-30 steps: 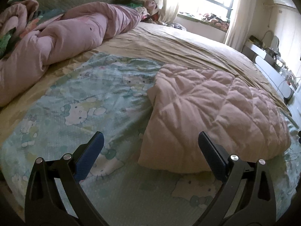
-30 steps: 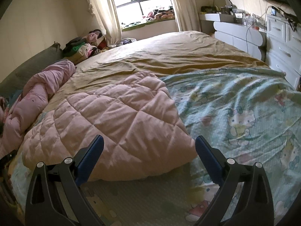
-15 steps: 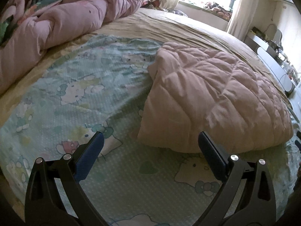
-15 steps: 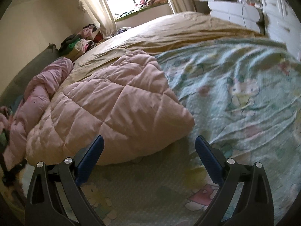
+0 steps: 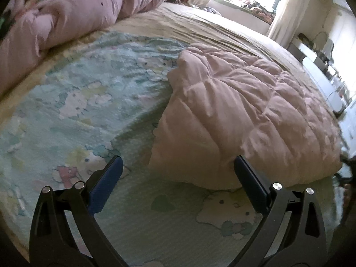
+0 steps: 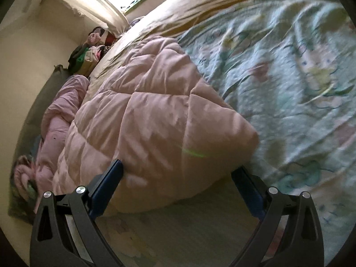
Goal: Fold large clothes
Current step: 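Close both tools on the side edge of the pink quilt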
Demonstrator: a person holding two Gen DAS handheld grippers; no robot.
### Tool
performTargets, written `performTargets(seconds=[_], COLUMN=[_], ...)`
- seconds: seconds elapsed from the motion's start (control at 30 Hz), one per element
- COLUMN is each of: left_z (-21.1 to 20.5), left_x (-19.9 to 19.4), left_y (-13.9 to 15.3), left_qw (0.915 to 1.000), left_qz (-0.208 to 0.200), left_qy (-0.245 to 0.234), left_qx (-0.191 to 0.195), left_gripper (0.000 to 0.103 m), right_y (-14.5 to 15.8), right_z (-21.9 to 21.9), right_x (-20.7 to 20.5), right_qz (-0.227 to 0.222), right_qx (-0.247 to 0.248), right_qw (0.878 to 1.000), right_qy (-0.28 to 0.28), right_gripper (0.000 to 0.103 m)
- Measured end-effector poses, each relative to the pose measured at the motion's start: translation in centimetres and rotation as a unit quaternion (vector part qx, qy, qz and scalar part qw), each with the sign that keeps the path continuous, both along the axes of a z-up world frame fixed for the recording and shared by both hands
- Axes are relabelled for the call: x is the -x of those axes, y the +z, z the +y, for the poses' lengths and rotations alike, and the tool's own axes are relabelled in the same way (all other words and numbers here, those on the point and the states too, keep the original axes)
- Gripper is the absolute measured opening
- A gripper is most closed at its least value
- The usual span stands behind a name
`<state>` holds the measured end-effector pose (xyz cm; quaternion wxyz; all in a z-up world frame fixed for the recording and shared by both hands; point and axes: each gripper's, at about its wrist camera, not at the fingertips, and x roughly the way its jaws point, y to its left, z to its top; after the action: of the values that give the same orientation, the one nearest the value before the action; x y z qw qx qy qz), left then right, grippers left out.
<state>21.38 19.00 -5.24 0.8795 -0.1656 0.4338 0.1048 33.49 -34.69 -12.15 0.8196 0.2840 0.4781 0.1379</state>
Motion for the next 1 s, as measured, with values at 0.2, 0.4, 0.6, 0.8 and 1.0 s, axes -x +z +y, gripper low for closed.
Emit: performTargets(seconds=[0.2, 0.4, 0.6, 0.8, 1.0], left_z=[1.9, 3.0, 4.0, 3.9, 4.0], left_x=[-0.9, -2.7, -5.4, -6.9, -6.9], left_y=[-1.8, -3.7, -5.3, -5.8, -5.6], left_qw=[0.9915, 0.9698, 0.9527, 0.9483, 0.9509], left_qz=[0.010, 0.013, 0.030, 0.031, 0.000], left_qy=[0.003, 0.010, 0.023, 0.045, 0.051], left_qx=[0.130, 0.243, 0.301, 0.313, 0.305], left_gripper=[0.094, 0.094, 0.095, 0.095, 0.091], right_y=[-1.2, -2.1, -2.1, -1.4, 0.9], right_z=[-0.3, -0.7, -0.6, -0.4, 1.3], right_x=[-2.3, -4.4, -5.5, -4.9, -3.9], right_qz=[0.034, 0.046, 0.045, 0.027, -0.012], right_qx=[-0.039, -0.075, -0.077, -0.058, 0.000], right_qw=[0.999, 0.996, 0.996, 0.998, 0.999], right_qy=[-0.005, -0.007, 0.002, 0.017, 0.046], right_gripper=[0.099, 0.099, 0.099, 0.093, 0.059])
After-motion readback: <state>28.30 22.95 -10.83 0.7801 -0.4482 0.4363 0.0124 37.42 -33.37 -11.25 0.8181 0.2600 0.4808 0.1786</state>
